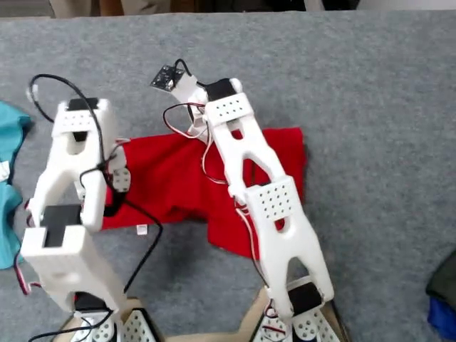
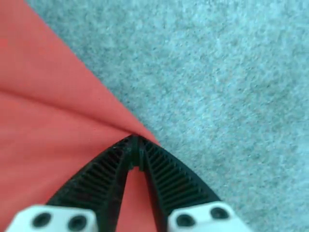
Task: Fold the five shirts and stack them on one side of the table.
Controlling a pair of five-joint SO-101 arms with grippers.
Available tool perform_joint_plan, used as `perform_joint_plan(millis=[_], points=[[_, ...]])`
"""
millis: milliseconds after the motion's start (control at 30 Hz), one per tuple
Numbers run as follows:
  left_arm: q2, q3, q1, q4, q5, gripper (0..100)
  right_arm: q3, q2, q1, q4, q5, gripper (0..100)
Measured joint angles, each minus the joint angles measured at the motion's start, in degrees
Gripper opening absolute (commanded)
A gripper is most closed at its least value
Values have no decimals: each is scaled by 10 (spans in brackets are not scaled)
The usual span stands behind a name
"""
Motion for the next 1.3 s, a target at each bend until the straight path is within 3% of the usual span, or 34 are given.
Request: perform_joint_plan(millis=[167,467,567,700,833,1300], points=[[-57,6,4,-54,-3,19,-2,0,4,4,0,9],[-39,26,5,-361,-3,21,-119,0,33,99,0,9],[22,25,5,-411,-13,21,-172,0,32,135,0,9],[103,-15,3,-408,-44,21,-264,0,32,195,0,9],[164,-110,-12,-353,-64,21,-312,-2,57,214,4,9],[335,-396,-24,-233,-118,21,-200,11,213,186,40,9]])
